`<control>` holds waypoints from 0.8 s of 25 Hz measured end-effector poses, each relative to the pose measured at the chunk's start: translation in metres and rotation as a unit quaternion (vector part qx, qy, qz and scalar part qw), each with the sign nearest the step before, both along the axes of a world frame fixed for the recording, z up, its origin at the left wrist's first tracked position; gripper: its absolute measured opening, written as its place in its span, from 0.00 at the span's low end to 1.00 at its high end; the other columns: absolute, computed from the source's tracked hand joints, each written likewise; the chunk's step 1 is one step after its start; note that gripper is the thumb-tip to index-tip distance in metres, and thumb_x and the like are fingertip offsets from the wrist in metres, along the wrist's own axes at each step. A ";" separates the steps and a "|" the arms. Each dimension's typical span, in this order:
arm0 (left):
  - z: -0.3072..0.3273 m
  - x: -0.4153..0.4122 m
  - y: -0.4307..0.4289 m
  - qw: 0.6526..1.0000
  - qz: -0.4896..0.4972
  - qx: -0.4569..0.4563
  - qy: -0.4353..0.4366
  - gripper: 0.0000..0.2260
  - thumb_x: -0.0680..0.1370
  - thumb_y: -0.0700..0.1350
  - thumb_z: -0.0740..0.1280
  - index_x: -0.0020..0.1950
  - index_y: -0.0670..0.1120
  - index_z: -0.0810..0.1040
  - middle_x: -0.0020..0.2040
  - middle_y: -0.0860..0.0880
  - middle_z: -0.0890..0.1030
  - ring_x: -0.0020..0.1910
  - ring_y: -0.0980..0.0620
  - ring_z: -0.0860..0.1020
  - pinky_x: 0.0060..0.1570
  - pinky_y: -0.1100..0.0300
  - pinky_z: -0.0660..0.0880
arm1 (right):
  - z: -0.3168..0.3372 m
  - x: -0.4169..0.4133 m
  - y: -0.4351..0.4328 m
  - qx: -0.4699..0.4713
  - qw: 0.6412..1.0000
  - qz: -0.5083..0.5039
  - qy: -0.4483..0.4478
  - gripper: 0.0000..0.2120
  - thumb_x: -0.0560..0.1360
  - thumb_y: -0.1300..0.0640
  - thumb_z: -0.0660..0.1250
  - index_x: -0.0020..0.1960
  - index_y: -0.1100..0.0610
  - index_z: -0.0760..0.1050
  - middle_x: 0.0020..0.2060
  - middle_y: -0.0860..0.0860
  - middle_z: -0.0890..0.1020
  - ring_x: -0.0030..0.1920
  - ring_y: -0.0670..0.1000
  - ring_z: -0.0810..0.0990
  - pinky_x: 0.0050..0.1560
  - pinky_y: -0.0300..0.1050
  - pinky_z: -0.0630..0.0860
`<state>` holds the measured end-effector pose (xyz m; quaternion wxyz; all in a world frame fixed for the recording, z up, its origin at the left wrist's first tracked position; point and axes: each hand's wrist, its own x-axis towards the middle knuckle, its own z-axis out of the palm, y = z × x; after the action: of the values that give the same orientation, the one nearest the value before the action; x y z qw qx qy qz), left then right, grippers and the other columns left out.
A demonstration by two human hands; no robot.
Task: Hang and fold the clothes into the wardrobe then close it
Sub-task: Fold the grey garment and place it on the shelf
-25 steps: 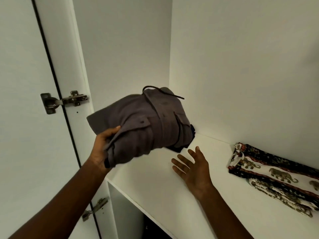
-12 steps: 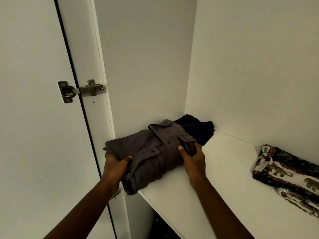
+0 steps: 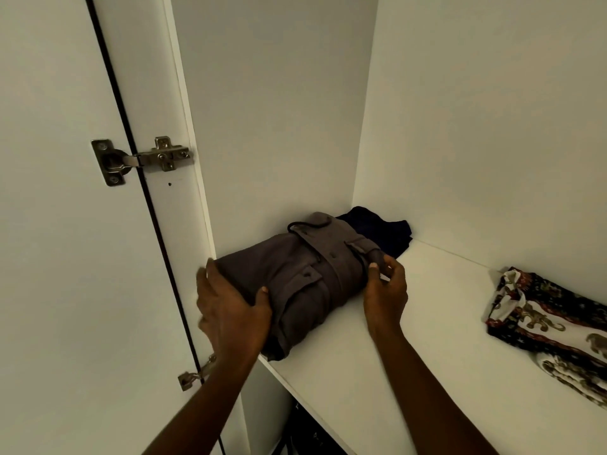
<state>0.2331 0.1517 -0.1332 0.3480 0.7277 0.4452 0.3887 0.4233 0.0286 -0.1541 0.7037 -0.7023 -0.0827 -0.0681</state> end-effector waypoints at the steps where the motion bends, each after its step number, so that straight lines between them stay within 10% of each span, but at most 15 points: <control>1: 0.003 -0.001 -0.009 0.994 0.005 0.107 0.013 0.40 0.76 0.54 0.75 0.81 0.49 0.58 0.82 0.44 0.59 0.79 0.40 0.62 0.74 0.37 0.61 | 0.001 0.002 -0.001 -0.001 0.999 -0.031 -0.011 0.17 0.82 0.56 0.66 0.70 0.57 0.73 0.62 0.56 0.78 0.54 0.51 0.78 0.44 0.30 0.70; 4: 0.034 0.021 -0.017 0.948 -0.152 0.271 0.067 0.29 0.77 0.64 0.65 0.75 0.54 0.67 0.80 0.48 0.63 0.78 0.44 0.63 0.76 0.37 0.58 | -0.001 0.018 -0.004 -0.028 0.992 -0.092 -0.081 0.12 0.82 0.58 0.64 0.64 0.57 0.77 0.57 0.55 0.77 0.53 0.52 0.78 0.50 0.42 0.74; 8: 0.053 0.079 -0.022 0.915 -0.262 0.162 0.261 0.43 0.73 0.75 0.61 0.82 0.55 0.54 0.84 0.45 0.50 0.82 0.39 0.50 0.76 0.29 0.48 | 0.015 0.084 -0.016 -0.234 0.943 -0.040 -0.233 0.18 0.77 0.66 0.64 0.66 0.56 0.77 0.62 0.56 0.77 0.62 0.59 0.76 0.60 0.51 0.74; 10: 0.041 0.095 -0.028 0.888 -0.258 0.163 0.344 0.50 0.71 0.77 0.63 0.83 0.56 0.44 0.84 0.43 0.45 0.82 0.35 0.44 0.74 0.24 0.42 | 0.035 0.124 -0.019 -0.437 0.849 0.063 -0.291 0.27 0.76 0.63 0.68 0.74 0.53 0.70 0.70 0.56 0.73 0.69 0.60 0.71 0.64 0.55 0.73; 13: 0.021 0.099 -0.027 0.869 -0.237 0.206 0.381 0.51 0.73 0.72 0.65 0.83 0.58 0.37 0.85 0.44 0.42 0.82 0.34 0.40 0.73 0.23 0.40 | 0.055 0.165 -0.007 -0.701 0.617 0.185 -0.305 0.36 0.80 0.46 0.67 0.82 0.45 0.53 0.82 0.52 0.57 0.81 0.60 0.54 0.74 0.61 0.65; 15: 0.016 0.097 -0.023 0.871 -0.236 0.218 0.372 0.50 0.74 0.71 0.66 0.82 0.58 0.35 0.85 0.46 0.41 0.82 0.35 0.40 0.72 0.24 0.39 | 0.047 0.174 -0.003 -0.760 0.543 0.242 -0.262 0.34 0.82 0.40 0.59 0.82 0.41 0.47 0.83 0.50 0.51 0.82 0.57 0.52 0.76 0.59 0.61; 20: 0.015 0.093 -0.022 0.879 -0.236 0.225 0.349 0.48 0.74 0.70 0.65 0.82 0.59 0.37 0.85 0.47 0.43 0.83 0.37 0.41 0.72 0.25 0.39 | 0.032 0.151 -0.032 -0.752 0.599 0.186 -0.202 0.29 0.84 0.38 0.48 0.83 0.41 0.46 0.82 0.53 0.56 0.78 0.60 0.62 0.74 0.59 0.62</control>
<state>0.3257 0.1299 -0.1183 0.0780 0.9584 0.2534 0.1058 0.5738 -0.0032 -0.1217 -0.1109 -0.9209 -0.3735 0.0106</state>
